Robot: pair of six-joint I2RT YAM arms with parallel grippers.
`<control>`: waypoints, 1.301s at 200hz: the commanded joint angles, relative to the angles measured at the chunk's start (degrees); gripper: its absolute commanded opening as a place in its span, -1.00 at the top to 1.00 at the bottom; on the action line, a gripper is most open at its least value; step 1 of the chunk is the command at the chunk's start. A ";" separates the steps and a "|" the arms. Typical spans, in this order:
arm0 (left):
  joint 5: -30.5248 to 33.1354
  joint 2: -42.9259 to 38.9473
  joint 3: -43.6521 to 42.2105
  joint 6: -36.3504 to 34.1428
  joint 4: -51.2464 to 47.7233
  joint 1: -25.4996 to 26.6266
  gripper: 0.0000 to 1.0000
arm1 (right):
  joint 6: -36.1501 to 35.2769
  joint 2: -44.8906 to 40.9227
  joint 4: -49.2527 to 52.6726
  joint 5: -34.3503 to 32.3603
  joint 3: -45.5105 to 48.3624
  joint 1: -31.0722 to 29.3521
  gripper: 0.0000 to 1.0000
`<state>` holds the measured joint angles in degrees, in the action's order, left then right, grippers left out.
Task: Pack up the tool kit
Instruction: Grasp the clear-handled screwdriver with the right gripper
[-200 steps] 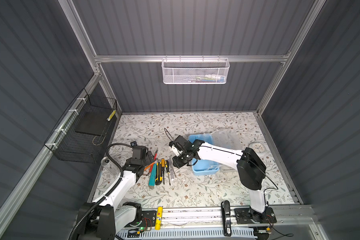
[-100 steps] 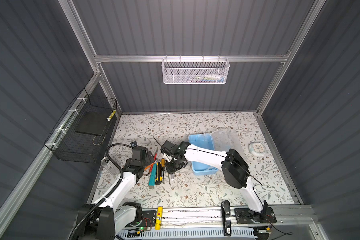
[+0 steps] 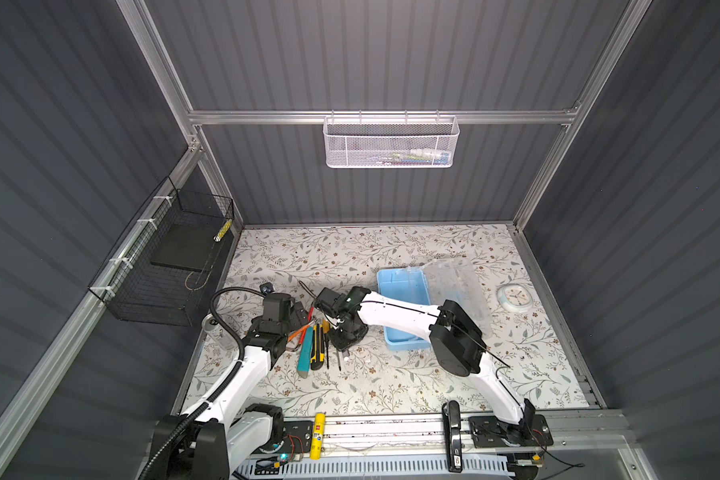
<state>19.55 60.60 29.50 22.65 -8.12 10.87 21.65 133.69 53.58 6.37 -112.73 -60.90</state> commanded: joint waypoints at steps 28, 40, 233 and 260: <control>0.66 -0.31 -0.06 -0.42 -1.28 -0.30 -0.99 | 0.66 2.40 3.13 -2.29 -2.53 0.11 0.42; 0.58 -0.14 0.03 -0.37 -1.28 -0.32 -0.99 | 0.76 2.50 3.34 -2.63 -2.59 0.32 0.45; 0.66 0.48 0.25 -0.35 -1.37 -0.33 -0.99 | -3.10 -7.48 2.18 -5.02 3.27 2.89 0.91; 0.66 0.86 0.47 -0.41 -1.46 -0.33 -0.99 | -3.19 -10.16 0.39 -3.04 4.98 4.10 0.97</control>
<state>19.55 60.77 29.52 22.65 -8.29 10.87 19.03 126.91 55.27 1.78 -109.16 -58.15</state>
